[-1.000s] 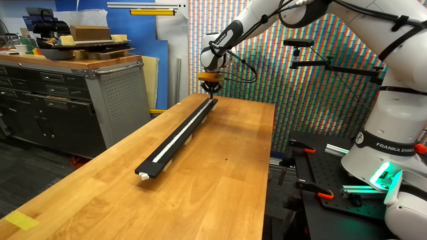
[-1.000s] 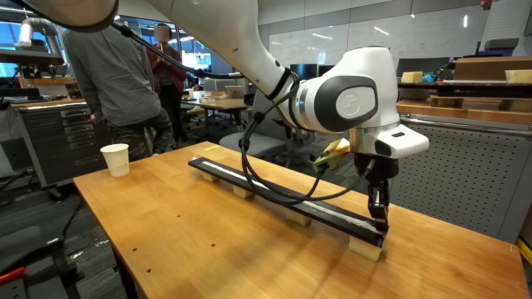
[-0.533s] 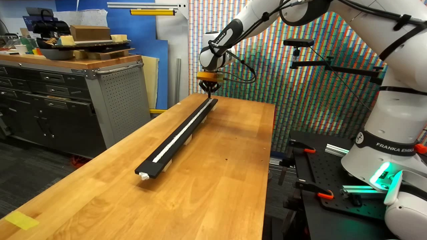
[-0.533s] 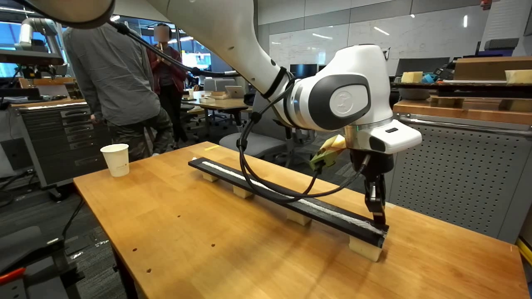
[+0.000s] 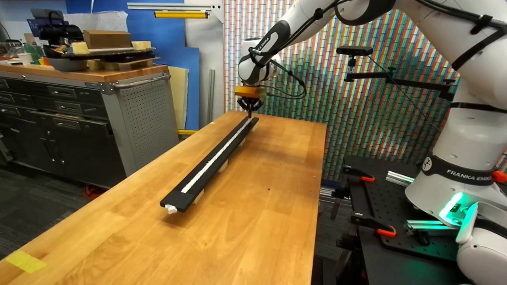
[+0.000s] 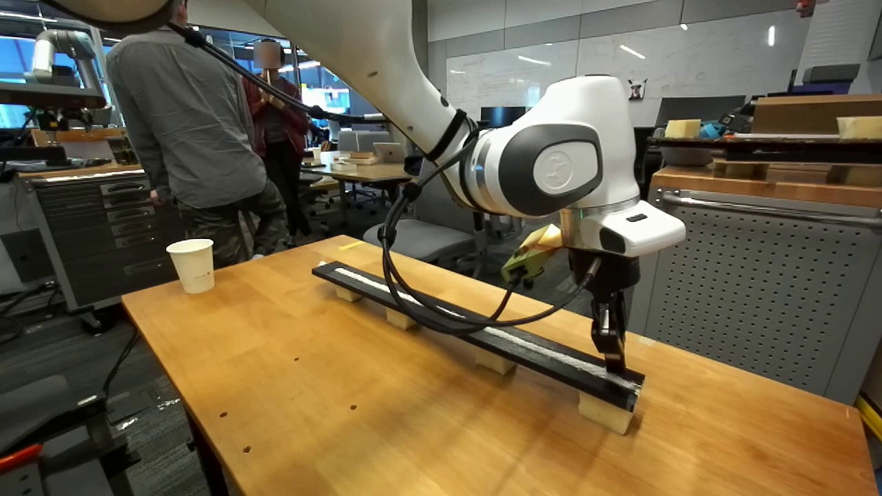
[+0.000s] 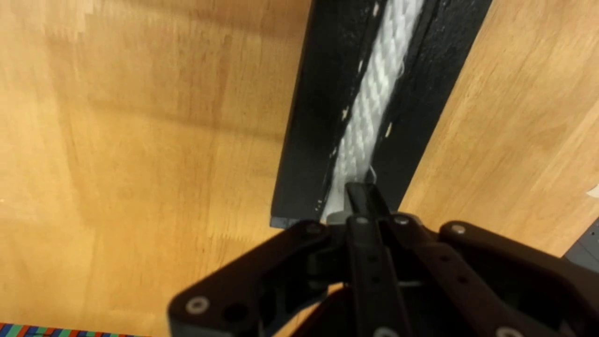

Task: Straighten the white string on the black object

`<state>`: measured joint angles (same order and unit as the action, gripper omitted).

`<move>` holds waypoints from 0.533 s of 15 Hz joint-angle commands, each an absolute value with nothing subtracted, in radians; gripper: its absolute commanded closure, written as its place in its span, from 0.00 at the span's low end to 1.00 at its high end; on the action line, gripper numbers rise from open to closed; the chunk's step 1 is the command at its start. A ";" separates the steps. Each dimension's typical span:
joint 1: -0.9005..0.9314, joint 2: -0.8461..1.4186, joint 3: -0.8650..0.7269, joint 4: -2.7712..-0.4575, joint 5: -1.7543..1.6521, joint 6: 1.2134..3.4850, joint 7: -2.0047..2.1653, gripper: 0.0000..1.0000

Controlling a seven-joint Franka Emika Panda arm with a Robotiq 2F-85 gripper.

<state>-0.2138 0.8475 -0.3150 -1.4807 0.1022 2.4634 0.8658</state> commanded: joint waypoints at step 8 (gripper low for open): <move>-0.197 0.792 -0.314 -1.547 0.101 2.466 0.829 1.00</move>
<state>-0.1945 0.8083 -0.3150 -1.5325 0.1022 2.4688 0.8470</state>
